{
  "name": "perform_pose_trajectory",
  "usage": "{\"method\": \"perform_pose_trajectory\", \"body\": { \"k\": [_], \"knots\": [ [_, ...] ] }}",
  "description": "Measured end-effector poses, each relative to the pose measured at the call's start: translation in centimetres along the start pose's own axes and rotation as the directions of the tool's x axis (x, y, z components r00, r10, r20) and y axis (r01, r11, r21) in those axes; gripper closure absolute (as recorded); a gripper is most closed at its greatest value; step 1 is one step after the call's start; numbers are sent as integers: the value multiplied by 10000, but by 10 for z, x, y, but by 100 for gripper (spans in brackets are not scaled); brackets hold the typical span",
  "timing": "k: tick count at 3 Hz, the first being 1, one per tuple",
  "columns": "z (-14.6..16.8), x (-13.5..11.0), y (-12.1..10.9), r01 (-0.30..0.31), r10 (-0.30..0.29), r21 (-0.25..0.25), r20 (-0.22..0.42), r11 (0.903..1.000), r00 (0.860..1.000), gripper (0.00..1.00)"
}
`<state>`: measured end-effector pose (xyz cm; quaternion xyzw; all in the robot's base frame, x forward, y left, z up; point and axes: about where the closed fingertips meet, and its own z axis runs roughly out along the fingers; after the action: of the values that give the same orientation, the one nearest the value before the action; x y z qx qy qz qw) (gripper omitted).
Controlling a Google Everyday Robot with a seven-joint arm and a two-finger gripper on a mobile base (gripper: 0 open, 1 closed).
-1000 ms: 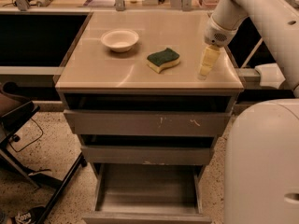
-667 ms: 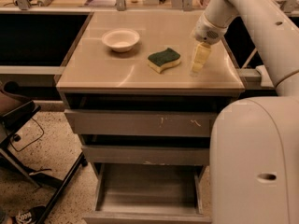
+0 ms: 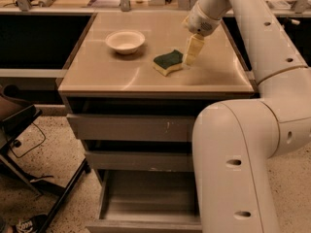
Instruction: Place sponge into bottom drawer
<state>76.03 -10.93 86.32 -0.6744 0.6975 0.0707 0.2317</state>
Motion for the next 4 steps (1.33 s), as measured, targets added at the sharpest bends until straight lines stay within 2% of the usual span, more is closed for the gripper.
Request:
{"method": "perform_pose_trajectory", "body": {
  "k": [1,2,3,4],
  "knots": [
    [0,0,0,0,0,-2,2,10000,10000,0],
    [25,10,10,-165,223,-615,949,9980,9952,0],
    [74,-5,21,290,102,-1669,2294,9856,9733,0],
    [79,-9,12,200,134,-1359,2404,9905,9706,0]
  ]
}}
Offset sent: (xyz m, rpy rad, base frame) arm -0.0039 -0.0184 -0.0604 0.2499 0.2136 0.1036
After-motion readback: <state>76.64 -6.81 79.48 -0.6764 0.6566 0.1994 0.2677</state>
